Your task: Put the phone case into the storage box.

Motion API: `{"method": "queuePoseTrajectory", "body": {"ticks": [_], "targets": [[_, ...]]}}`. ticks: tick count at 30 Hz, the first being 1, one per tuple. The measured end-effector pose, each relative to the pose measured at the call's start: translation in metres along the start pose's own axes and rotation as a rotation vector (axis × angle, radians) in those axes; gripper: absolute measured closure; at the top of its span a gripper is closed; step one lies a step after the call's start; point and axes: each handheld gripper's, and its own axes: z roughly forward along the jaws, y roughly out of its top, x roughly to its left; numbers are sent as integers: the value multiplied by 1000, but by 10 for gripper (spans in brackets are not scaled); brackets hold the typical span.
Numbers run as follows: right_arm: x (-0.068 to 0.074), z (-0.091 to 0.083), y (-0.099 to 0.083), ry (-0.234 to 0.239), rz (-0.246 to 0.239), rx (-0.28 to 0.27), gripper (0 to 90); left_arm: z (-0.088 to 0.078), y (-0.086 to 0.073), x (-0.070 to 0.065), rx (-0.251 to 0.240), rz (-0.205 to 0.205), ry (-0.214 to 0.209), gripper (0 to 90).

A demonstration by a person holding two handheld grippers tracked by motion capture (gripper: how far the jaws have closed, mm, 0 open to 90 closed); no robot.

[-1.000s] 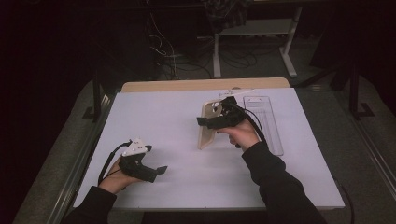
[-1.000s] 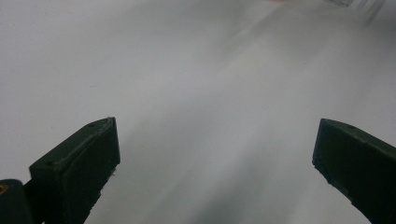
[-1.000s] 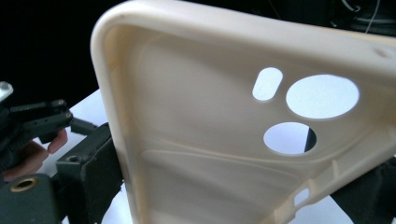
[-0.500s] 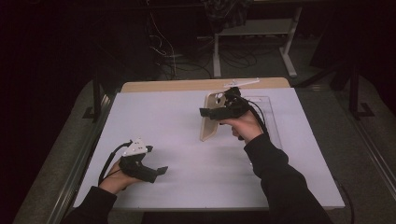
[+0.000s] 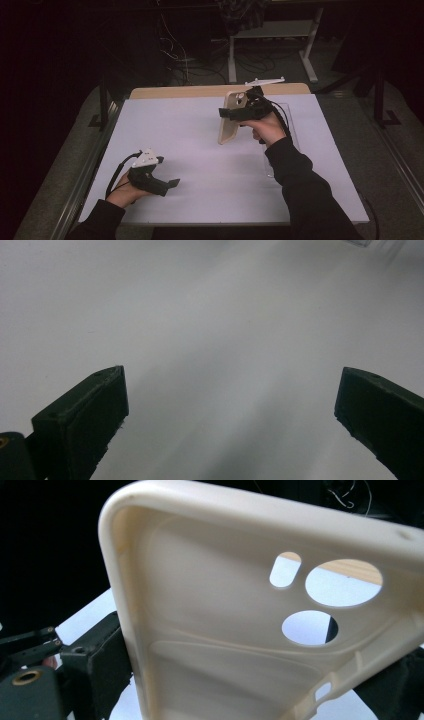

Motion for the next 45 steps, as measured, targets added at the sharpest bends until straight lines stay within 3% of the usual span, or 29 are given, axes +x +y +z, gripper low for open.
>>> {"method": "queuePoseTrajectory", "body": {"ticks": [30, 45], "targets": [[-43, -26, 21, -120, 65, -53, 79, 1, 0, 0, 9, 8, -10, 4], [-72, -42, 27, -188, 104, -85, 79, 1, 0, -1, 7, 2, -12, 4]]}}
